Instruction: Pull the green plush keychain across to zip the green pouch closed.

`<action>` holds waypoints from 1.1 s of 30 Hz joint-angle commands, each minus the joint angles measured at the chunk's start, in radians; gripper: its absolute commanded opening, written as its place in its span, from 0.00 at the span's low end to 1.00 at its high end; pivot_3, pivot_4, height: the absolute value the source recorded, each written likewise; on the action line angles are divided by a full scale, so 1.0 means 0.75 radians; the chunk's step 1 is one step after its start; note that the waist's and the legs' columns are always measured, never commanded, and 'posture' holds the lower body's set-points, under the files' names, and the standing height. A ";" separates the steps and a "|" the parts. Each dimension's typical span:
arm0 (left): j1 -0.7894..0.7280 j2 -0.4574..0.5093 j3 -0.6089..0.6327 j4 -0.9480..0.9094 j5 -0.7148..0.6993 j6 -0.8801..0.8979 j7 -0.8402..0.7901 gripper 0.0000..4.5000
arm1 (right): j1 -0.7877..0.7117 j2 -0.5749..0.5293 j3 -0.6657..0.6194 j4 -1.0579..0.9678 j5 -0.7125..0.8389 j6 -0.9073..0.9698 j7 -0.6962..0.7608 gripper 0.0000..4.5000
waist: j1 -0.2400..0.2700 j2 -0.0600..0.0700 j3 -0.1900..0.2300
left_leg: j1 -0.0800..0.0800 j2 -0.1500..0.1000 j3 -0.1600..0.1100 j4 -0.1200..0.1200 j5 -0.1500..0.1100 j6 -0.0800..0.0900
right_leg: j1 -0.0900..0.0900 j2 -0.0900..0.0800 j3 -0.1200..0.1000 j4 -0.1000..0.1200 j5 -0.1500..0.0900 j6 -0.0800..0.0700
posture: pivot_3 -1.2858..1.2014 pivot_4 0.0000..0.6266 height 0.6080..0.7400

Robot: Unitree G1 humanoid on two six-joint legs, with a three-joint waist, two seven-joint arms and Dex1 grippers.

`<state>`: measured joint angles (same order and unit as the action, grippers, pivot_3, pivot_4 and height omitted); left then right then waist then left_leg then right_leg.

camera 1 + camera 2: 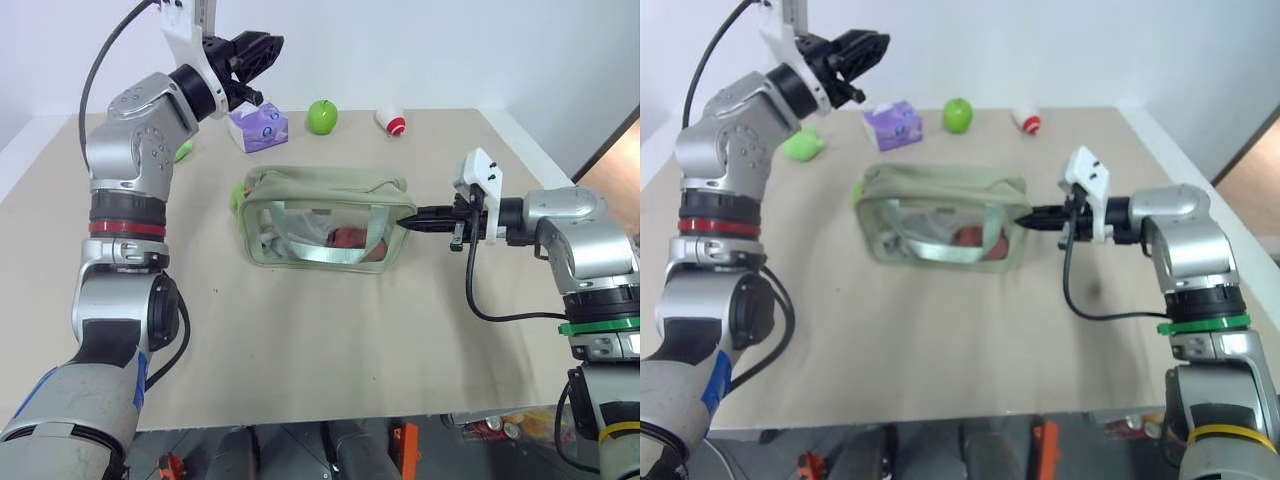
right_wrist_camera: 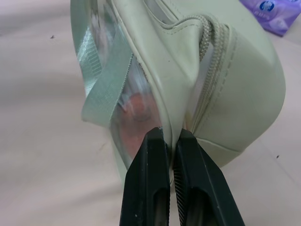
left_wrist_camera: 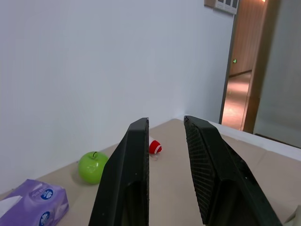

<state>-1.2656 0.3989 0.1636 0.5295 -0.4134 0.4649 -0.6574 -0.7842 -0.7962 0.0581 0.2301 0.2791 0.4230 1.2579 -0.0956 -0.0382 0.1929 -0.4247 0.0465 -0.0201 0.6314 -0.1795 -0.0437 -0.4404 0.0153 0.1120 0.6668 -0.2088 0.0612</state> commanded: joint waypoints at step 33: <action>0.743 0.238 0.025 -0.340 -0.057 0.204 -0.118 0.99 | 0.031 -0.009 -0.052 -0.099 0.046 0.032 -0.032 0.00 | -0.006 0.000 0.000 | 0.001 0.000 0.000 0.003 0.003 0.001 | 0.002 -0.001 -0.001 0.000 0.004 0.000 | 0.52 0.24 1.00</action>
<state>-0.6780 0.5781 0.1659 0.2816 -0.4417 0.6294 -0.7475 -0.7579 -0.7913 0.0516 0.1975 0.2914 0.4476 1.2350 -0.1003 -0.0384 0.1928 -0.4243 0.0466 -0.0201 0.6340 -0.1770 -0.0427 -0.4392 0.0147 0.1111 0.6670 -0.2059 0.0612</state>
